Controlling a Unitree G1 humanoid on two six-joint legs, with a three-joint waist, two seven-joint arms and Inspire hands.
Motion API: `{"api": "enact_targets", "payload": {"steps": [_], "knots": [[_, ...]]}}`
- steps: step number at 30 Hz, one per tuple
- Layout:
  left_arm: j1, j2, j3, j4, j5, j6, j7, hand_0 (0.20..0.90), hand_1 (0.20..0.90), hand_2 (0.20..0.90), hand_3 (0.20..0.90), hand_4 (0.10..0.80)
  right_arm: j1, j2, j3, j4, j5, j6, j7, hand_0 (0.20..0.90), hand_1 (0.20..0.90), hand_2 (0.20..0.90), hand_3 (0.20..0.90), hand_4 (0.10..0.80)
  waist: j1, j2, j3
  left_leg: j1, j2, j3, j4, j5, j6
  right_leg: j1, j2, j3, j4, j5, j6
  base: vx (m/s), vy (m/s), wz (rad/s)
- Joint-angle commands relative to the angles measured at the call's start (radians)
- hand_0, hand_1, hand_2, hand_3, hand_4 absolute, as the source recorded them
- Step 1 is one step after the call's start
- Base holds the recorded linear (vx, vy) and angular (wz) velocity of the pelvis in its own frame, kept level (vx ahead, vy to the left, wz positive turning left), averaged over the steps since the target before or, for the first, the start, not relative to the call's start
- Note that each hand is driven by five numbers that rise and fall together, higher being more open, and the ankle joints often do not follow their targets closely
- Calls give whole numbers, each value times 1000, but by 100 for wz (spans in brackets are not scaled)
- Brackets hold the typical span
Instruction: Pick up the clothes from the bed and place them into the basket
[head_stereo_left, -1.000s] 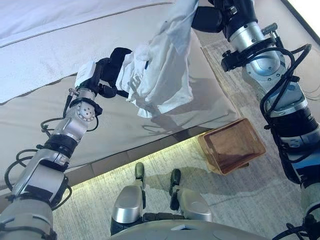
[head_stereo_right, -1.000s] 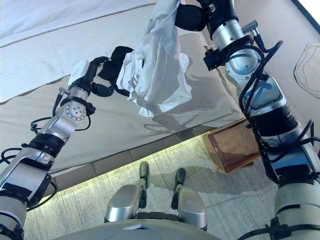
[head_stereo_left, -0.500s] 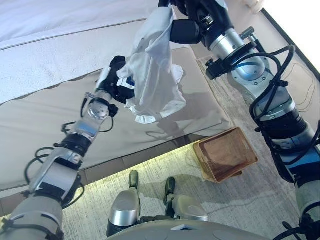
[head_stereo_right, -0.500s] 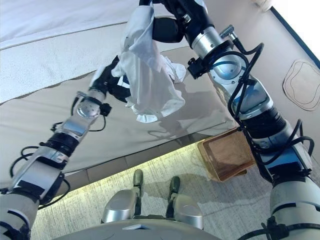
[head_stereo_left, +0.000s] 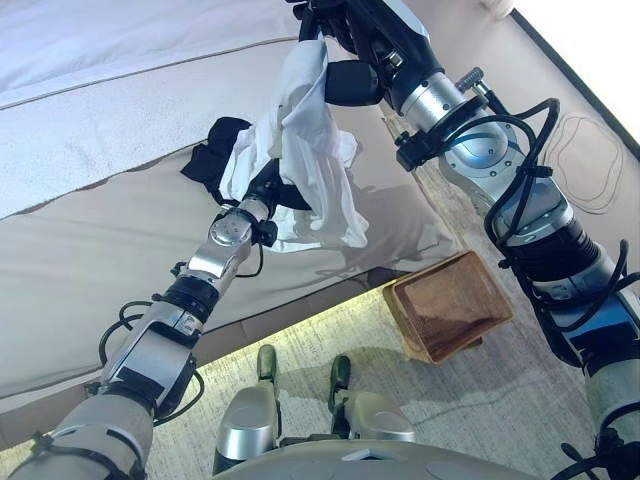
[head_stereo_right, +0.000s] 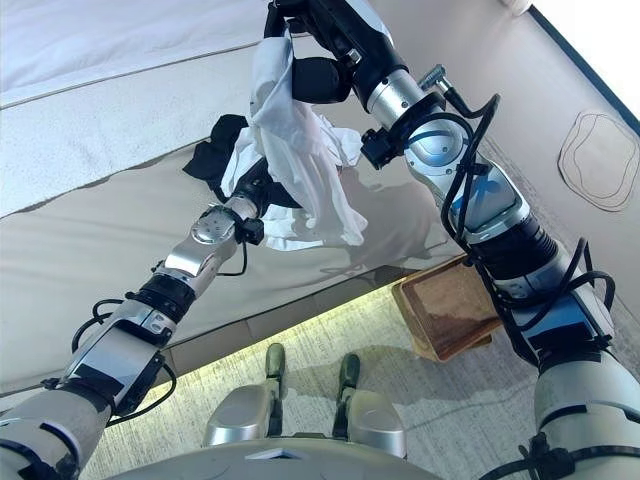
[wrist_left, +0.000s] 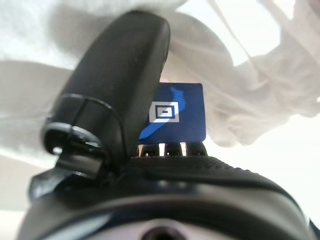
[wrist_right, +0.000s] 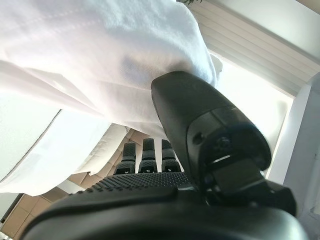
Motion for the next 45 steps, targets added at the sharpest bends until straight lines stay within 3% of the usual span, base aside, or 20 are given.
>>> {"api": "enact_targets", "payload": {"steps": [1, 5, 7, 10, 11, 13, 14, 15, 21, 26, 30, 37, 41, 45], "knots": [[30, -31, -13, -12, 74, -100, 80, 300, 300, 300, 200, 100, -68, 56, 31, 2, -11, -105, -59, 900, 900, 900, 900, 800, 20, 46, -282, 20, -19, -73, 0, -136, 27, 0, -78, -72, 58, -21, 80, -36, -19, -3], [37, 37, 23, -61, 196, -84, 173, 300, 300, 300, 200, 100, -73, 67, 36, 27, -58, -104, -76, 900, 900, 900, 900, 800, 49, 44, -286, 18, -18, -73, 0, -135, 22, 13, -88, -104, 35, -2, 86, -33, -50, -2], [29, 89, 36, -82, 242, -70, 197, 300, 300, 300, 200, 100, -73, 58, 40, 40, -88, -80, -87, 900, 900, 900, 900, 800, 59, 45, -292, 15, -19, -78, 0, -132, 20, 15, -88, -113, 34, -1, 87, -12, -48, 1], [-26, 216, 62, -114, 312, -16, 227, 300, 300, 300, 200, 100, -53, 23, 53, 87, -116, -24, -100, 900, 900, 900, 900, 800, 72, 50, -301, 9, -22, -94, 0, -124, 17, 16, -82, -115, 38, -2, 83, -9, -52, 3], [-29, 222, 63, -115, 313, -12, 229, 300, 300, 300, 200, 100, -52, 22, 53, 89, -118, -21, -101, 900, 900, 900, 900, 800, 72, 50, -302, 8, -22, -94, 0, -124, 17, 16, -82, -116, 38, -2, 83, -9, -57, 11], [-104, 360, 71, -102, 318, 37, 240, 300, 300, 300, 200, 100, -8, -11, 60, 137, -154, 6, -116, 900, 900, 900, 900, 800, 76, 64, -309, 4, -24, -104, 0, -116, 15, 14, -81, -114, 44, 0, 80, -19, -54, 11], [-116, 378, 71, -97, 332, 49, 247, 300, 300, 300, 200, 100, -2, -13, 59, 144, -165, 16, -115, 900, 900, 900, 900, 800, 76, 66, -310, 3, -24, -106, 0, -114, 15, 14, -80, -114, 44, 0, 79, -32, -32, 3], [-146, 444, 66, -72, 323, 65, 255, 300, 300, 300, 200, 100, 22, -29, 64, 159, -185, 23, -122, 900, 900, 900, 900, 800, 76, 77, -311, 0, -26, -109, 0, -111, 14, 13, -82, -114, 47, 4, 79, -36, -16, 2], [-351, 690, -23, 46, 327, 117, 264, 300, 300, 300, 200, 100, 127, -98, 68, 201, -247, 57, -86, 900, 900, 900, 900, 800, 72, 123, -315, -17, -46, -138, 0, -104, 17, 7, -89, -106, 67, 19, 84, -18, -2, 9], [-587, 837, -150, 85, 228, 156, 251, 300, 300, 300, 200, 100, 247, -125, 46, 222, -319, 42, -43, 900, 900, 900, 900, 800, 74, 152, -311, -25, -59, -165, 0, -103, 19, 9, -96, -104, 81, 29, 90, -16, -10, 12], [-734, 872, -232, 101, 152, 154, 270, 300, 300, 300, 200, 100, 363, -103, 28, 243, -373, 21, -23, 900, 900, 900, 900, 800, 78, 175, -308, -32, -74, -193, 0, -105, 23, 8, -100, -99, 94, 30, 94, -11, 1, 12], [-870, 828, -359, 106, 129, 150, 287, 300, 300, 300, 200, 100, 427, -77, 109, 313, -590, 101, 155, 900, 900, 900, 900, 800, 81, 178, -298, -42, -86, -212, 0, -102, 24, 7, -102, -98, 104, 32, 102, -3, 1, 19], [-911, 797, -397, 101, 89, 135, 287, 300, 300, 300, 200, 100, 422, -43, 135, 364, -573, 92, 83, 900, 900, 900, 900, 800, 91, 175, -295, -48, -93, -224, 0, -100, 24, 10, -102, -104, 102, 39, 101, 7, -8, 8], [-857, 760, -346, 67, 65, 102, 261, 300, 300, 300, 200, 100, 427, 11, 95, 342, -513, 9, -73, 900, 900, 900, 900, 800, 87, 178, -289, -49, -95, -234, 0, -103, 28, -1, -101, -93, 118, 39, 96, 25, 11, 4]]}}
